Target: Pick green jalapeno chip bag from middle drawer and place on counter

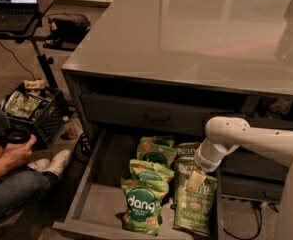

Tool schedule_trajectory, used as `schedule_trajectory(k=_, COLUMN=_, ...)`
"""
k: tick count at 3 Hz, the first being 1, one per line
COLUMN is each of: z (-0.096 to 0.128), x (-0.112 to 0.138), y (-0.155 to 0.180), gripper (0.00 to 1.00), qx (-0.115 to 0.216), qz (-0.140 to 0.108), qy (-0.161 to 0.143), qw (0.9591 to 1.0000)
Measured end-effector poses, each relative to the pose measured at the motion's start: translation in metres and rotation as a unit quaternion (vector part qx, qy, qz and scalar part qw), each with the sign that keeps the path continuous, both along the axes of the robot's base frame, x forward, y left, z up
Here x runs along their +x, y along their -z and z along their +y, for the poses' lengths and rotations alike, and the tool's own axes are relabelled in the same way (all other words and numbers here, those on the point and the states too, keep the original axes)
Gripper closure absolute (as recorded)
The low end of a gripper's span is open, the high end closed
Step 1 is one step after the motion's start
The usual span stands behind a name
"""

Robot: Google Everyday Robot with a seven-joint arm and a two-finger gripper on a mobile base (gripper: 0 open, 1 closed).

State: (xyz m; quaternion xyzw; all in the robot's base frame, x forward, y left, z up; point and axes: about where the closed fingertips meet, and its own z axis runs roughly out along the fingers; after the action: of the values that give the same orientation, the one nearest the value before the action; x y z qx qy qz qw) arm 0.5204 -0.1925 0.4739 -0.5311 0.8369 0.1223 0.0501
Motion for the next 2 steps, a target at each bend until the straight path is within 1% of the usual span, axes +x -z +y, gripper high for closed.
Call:
schedule_trajectory(k=1, z=-0.006, x=0.002, y=0.013, gripper=0.22, qx=-0.008, qz=0.015, qy=0.001, qw=0.9999)
schedule_trajectory(k=2, z=-0.016, x=-0.002, y=0.022, gripper=0.22, qx=-0.02, qz=0.029, qy=0.004, qw=0.9994)
